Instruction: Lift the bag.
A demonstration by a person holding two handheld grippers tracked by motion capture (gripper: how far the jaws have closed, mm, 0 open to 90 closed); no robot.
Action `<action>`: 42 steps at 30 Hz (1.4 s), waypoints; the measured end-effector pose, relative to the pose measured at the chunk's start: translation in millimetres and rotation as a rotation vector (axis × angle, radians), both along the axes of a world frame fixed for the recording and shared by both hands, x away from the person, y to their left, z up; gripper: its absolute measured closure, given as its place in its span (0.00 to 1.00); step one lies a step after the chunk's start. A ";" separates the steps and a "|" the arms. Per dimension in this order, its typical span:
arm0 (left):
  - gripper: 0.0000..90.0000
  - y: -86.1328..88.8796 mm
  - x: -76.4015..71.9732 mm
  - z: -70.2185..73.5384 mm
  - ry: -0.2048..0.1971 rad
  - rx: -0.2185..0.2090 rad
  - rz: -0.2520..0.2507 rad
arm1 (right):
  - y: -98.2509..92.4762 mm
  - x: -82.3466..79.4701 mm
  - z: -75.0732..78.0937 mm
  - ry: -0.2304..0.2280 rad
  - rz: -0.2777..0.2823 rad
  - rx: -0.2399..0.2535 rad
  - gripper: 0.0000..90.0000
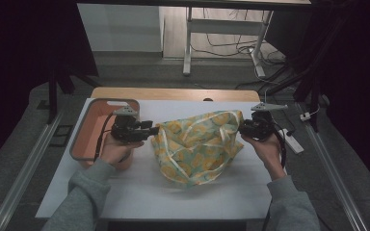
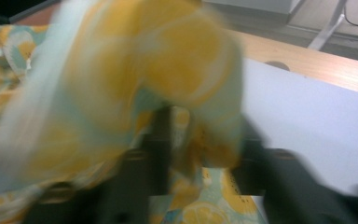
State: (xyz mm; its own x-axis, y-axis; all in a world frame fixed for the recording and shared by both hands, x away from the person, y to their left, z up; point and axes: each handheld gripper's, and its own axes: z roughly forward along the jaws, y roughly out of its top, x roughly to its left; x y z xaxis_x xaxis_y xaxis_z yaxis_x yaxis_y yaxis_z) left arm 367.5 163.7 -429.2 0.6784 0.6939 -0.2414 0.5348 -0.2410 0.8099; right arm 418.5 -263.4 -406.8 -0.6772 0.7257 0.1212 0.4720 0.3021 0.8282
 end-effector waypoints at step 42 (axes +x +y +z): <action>0.24 45.1 -123.0 -48.9 -0.060 0.131 0.038 | -36.4 -95.2 -58.3 -0.124 0.138 -0.047 0.33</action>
State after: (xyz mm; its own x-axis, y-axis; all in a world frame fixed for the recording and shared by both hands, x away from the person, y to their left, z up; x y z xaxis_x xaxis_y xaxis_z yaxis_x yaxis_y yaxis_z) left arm 244.6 208.8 -478.1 0.6615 0.7422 -0.1071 0.4969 -0.3270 0.8039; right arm 323.3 -299.8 -465.1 -0.7784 0.6277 -0.0017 0.3182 0.3968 0.8610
